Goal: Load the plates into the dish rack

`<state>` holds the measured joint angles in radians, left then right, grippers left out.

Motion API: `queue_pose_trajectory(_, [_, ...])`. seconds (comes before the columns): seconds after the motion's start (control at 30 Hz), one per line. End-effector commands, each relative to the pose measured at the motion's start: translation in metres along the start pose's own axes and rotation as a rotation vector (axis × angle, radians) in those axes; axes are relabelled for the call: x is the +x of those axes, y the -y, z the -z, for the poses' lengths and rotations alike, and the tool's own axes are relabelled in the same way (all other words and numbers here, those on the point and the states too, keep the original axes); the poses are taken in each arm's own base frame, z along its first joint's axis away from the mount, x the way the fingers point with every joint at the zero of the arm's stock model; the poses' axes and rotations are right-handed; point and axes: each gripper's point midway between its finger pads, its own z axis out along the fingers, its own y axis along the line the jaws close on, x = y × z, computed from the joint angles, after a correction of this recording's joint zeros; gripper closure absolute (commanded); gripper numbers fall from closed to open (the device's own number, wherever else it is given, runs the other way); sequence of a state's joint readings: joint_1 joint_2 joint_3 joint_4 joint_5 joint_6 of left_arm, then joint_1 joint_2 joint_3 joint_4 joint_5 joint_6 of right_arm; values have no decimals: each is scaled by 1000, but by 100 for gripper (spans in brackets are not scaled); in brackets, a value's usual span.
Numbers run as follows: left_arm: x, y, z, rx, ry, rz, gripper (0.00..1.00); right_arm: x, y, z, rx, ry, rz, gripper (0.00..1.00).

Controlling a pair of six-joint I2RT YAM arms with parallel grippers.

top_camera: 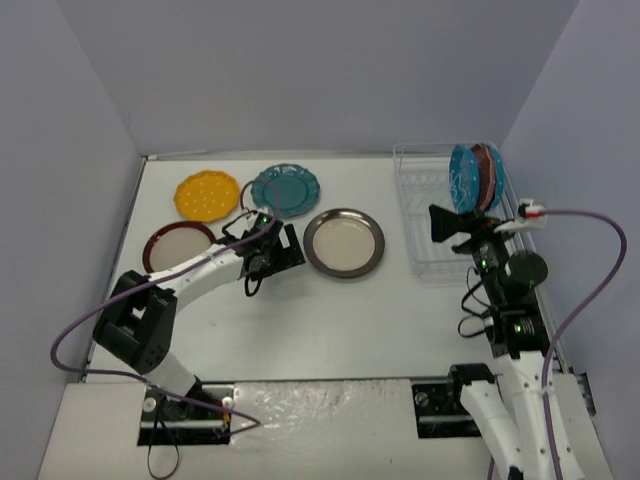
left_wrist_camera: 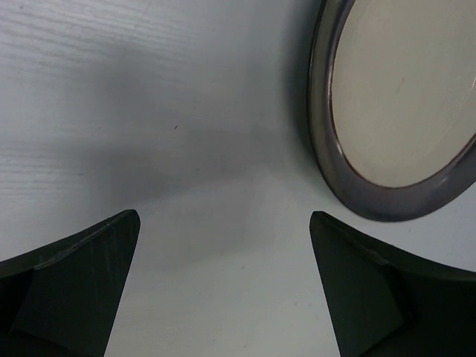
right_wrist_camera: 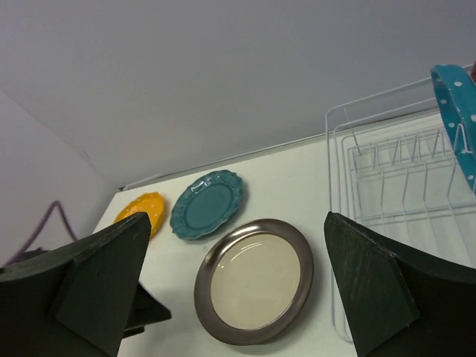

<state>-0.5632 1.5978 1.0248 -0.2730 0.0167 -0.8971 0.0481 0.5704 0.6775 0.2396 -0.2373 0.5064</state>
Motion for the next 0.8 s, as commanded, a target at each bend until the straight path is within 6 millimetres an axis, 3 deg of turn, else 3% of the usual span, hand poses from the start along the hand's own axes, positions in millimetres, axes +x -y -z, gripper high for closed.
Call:
queue_pose_trajectory(0.0, [-47,66,-16,152,120,85,3,-6,-31,20,-126,27,-28,0])
queue_pose_trajectory(0.1, [-47,80,-32,171,92,95,3,1,-34,26,-146,14,-41,0])
queue_pose_trajectory(0.33, [-33,76,-65,147,44,153,11,13,-38,30,-170,-34,-36,0])
queue_pose_trajectory(0.77, [18,52,-108,104,-70,216,54,27,-31,29,-154,-75,-37,0])
